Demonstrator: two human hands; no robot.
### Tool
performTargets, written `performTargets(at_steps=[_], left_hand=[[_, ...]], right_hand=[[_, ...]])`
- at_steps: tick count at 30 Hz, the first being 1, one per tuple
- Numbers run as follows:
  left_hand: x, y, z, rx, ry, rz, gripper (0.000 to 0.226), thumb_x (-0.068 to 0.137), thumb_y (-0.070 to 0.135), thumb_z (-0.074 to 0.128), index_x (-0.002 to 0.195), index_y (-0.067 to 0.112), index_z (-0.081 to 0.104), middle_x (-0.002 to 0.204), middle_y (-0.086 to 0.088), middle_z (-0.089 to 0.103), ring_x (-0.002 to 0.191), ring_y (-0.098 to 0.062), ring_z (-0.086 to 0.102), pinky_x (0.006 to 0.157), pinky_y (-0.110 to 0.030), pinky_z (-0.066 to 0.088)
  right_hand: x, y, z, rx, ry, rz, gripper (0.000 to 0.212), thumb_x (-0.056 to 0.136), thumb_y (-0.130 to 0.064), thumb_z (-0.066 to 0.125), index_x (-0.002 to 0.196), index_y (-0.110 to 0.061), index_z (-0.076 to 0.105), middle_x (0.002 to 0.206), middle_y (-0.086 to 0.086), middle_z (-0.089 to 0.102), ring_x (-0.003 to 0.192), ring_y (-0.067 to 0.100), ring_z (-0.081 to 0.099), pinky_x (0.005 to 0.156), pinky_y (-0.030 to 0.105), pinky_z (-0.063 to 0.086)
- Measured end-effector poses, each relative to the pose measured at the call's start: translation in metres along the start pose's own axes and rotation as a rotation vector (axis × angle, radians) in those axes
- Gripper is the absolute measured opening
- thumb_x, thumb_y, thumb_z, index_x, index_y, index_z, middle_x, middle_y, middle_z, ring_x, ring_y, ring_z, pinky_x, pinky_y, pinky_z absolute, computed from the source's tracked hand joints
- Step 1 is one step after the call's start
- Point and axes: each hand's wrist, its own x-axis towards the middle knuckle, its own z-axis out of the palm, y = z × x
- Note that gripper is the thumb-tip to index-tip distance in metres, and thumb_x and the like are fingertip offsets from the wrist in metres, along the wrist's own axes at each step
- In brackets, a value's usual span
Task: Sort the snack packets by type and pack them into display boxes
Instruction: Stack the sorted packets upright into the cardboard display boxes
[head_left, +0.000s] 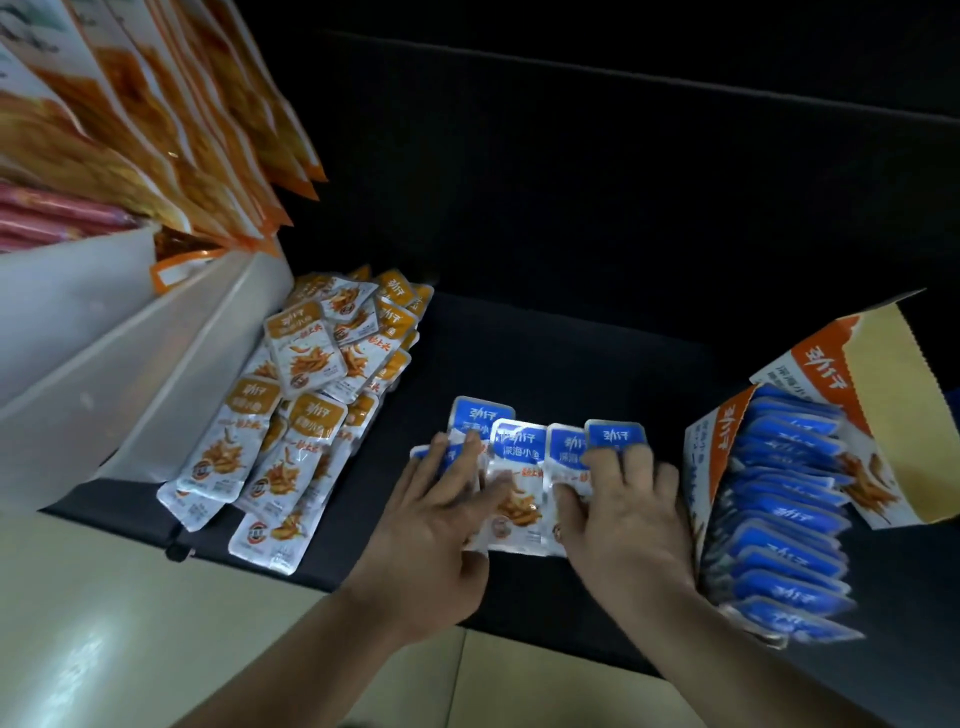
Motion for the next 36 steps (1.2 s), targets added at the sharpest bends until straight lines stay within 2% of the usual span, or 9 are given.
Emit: performTargets(at_steps=[6, 9, 12, 16, 20, 24, 29, 32, 36], left_hand=[[-0.008, 0.013, 0.000, -0.161, 0.356, -0.320, 0.074, 0.089, 0.016, 0.072, 0.156, 0.023, 0.040, 0.171, 0.000, 0.019, 0.157, -0.023, 0.021, 0.117, -0.047, 0.041], [-0.006, 0.018, 0.001, -0.170, 0.256, -0.539, 0.072, 0.091, 0.036, 0.072, 0.154, 0.017, 0.043, 0.171, -0.009, 0.016, 0.158, -0.027, 0.012, 0.123, -0.043, 0.027], [0.001, 0.020, 0.004, -0.157, 0.197, -0.556, 0.067, 0.092, 0.042, 0.070, 0.152, 0.024, 0.047, 0.171, -0.011, 0.019, 0.158, -0.029, 0.007, 0.125, -0.046, 0.020], [0.014, 0.028, 0.000, -0.067, 0.298, -0.531, 0.054, 0.089, 0.037, 0.073, 0.141, 0.032, 0.059, 0.152, -0.002, 0.048, 0.133, -0.029, 0.041, 0.100, -0.045, 0.040], [0.025, 0.035, -0.009, -0.433, 0.271, -0.586, 0.039, 0.098, 0.020, 0.059, 0.125, 0.047, 0.060, 0.123, 0.011, 0.051, 0.113, -0.014, 0.059, 0.089, -0.036, 0.056], [0.036, 0.052, -0.011, -0.759, 0.192, -0.654, 0.027, 0.100, 0.015, 0.062, 0.112, 0.039, 0.067, 0.104, 0.010, 0.073, 0.087, -0.004, 0.075, 0.070, -0.027, 0.063], [0.049, 0.063, -0.006, -0.859, 0.193, -0.680, 0.032, 0.094, 0.007, 0.068, 0.106, 0.036, 0.063, 0.094, 0.010, 0.074, 0.080, 0.008, 0.070, 0.054, -0.009, 0.050], [0.053, 0.068, -0.004, -0.846, 0.126, -0.686, 0.013, 0.094, 0.026, 0.065, 0.106, 0.032, 0.063, 0.100, 0.004, 0.073, 0.082, -0.007, 0.073, 0.062, -0.018, 0.058], [0.050, 0.072, 0.003, -0.787, 0.054, -0.614, 0.034, 0.086, 0.058, 0.049, 0.109, 0.036, 0.059, 0.115, -0.001, 0.063, 0.097, -0.018, 0.068, 0.085, -0.050, 0.061]], right_hand=[[0.006, 0.004, 0.005, 0.107, -0.003, 0.038, 0.052, 0.098, -0.059, 0.046, 0.142, -0.030, 0.043, 0.160, 0.005, 0.016, 0.143, 0.029, 0.025, 0.115, 0.041, 0.035], [0.004, 0.004, 0.005, 0.208, -0.042, 0.000, 0.052, 0.099, -0.060, 0.044, 0.146, -0.036, 0.040, 0.169, -0.002, 0.008, 0.156, 0.026, 0.008, 0.124, 0.040, 0.021], [-0.004, 0.001, 0.009, 0.337, -0.079, -0.086, 0.048, 0.103, -0.052, 0.045, 0.149, -0.040, 0.042, 0.172, -0.009, 0.007, 0.159, 0.020, -0.002, 0.126, 0.038, 0.018], [-0.013, -0.001, 0.015, 0.409, -0.103, -0.184, 0.050, 0.106, -0.033, 0.047, 0.153, -0.046, 0.041, 0.172, -0.013, 0.002, 0.159, 0.013, -0.010, 0.121, 0.024, 0.015], [-0.011, 0.005, 0.019, 0.397, -0.034, -0.239, 0.052, 0.103, -0.030, 0.057, 0.151, -0.046, 0.046, 0.172, -0.008, 0.012, 0.160, 0.016, 0.002, 0.118, 0.023, 0.020], [-0.008, 0.005, 0.017, 0.477, -0.013, -0.157, 0.062, 0.099, -0.036, 0.065, 0.155, -0.042, 0.040, 0.169, -0.011, 0.022, 0.156, 0.010, 0.021, 0.120, 0.030, 0.036], [-0.009, 0.006, 0.016, 0.740, 0.089, -0.159, 0.051, 0.090, -0.011, 0.077, 0.137, -0.027, 0.066, 0.153, -0.019, 0.040, 0.134, -0.022, 0.035, 0.105, 0.003, 0.036], [-0.010, 0.004, 0.012, 0.887, 0.018, -0.178, 0.049, 0.094, 0.003, 0.067, 0.135, -0.023, 0.067, 0.143, -0.022, 0.044, 0.128, -0.030, 0.035, 0.102, -0.002, 0.032], [-0.006, 0.007, 0.009, 0.991, -0.025, -0.179, 0.052, 0.093, 0.011, 0.064, 0.128, -0.027, 0.071, 0.142, -0.016, 0.054, 0.132, -0.010, 0.049, 0.107, 0.016, 0.046]])
